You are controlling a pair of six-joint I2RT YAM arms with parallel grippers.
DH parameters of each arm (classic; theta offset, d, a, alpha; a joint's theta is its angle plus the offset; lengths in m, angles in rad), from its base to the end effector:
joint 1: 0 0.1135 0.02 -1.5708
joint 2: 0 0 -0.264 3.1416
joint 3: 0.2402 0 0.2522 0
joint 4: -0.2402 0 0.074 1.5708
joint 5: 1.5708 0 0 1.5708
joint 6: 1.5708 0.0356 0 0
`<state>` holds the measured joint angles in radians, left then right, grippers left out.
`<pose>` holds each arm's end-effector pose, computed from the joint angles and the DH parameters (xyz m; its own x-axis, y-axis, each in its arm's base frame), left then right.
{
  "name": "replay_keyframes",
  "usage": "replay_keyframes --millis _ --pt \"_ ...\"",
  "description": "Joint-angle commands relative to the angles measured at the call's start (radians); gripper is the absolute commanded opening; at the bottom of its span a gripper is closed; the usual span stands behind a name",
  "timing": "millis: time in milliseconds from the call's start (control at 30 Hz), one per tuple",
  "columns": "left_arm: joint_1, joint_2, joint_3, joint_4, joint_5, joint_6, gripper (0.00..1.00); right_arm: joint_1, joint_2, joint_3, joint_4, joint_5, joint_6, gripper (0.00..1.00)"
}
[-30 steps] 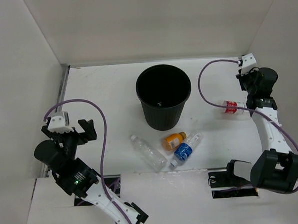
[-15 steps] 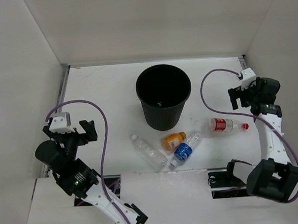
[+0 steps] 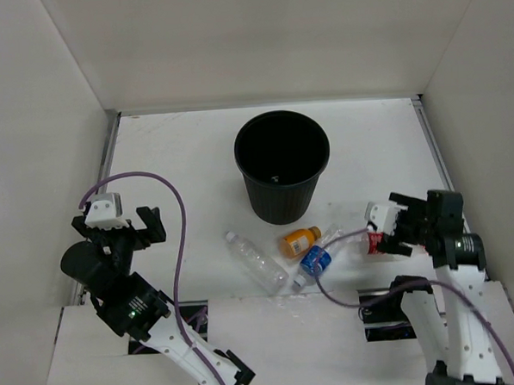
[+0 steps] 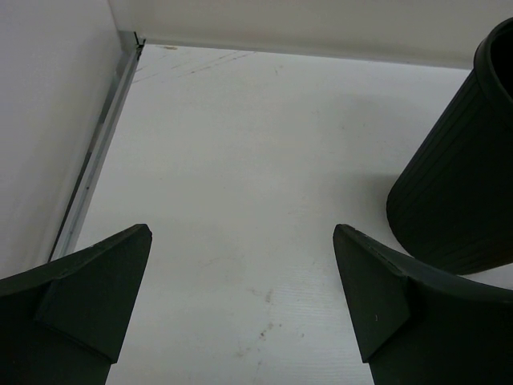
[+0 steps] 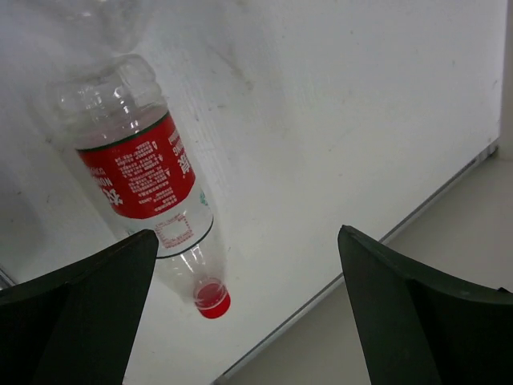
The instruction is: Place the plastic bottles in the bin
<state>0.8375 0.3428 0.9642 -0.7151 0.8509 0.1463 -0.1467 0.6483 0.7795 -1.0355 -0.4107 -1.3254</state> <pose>0.0417 0.0063 0.3845 -0.0603 0.0766 -0.9952 0.0202 0.9969 0.0756 0.1114 -0.0021 0.2806 -0.0820 -0.8869 -0.4546 -0.7810 0.3406 -0.5235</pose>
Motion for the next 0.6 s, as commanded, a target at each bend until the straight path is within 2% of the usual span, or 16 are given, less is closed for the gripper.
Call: replay_keyframes --millis 0,67,200,400,467,567 --pt "0.008 0.012 0.01 0.031 -0.035 0.027 1.0 0.032 -0.134 -0.074 -0.093 0.0 -0.216 1.0" --pt "0.015 0.027 0.016 0.031 -0.047 0.03 1.0 0.038 -0.173 -0.075 -0.103 -0.064 -0.171 1.0" --pt "0.012 0.099 0.071 0.032 -0.056 0.065 1.0 -0.027 -0.064 0.079 -0.029 -0.213 0.14 1.0" --pt "-0.001 0.352 0.247 0.121 -0.173 0.056 1.0 -0.421 0.135 0.479 0.128 -0.483 0.505 1.0" --pt "-0.057 0.462 0.345 0.175 -0.243 0.026 1.0 -0.544 0.184 0.596 0.248 -0.481 0.703 1.0" --pt "-0.235 0.657 0.56 0.186 -0.428 0.021 1.0 -0.732 0.264 0.762 0.403 -0.36 1.016 1.0"
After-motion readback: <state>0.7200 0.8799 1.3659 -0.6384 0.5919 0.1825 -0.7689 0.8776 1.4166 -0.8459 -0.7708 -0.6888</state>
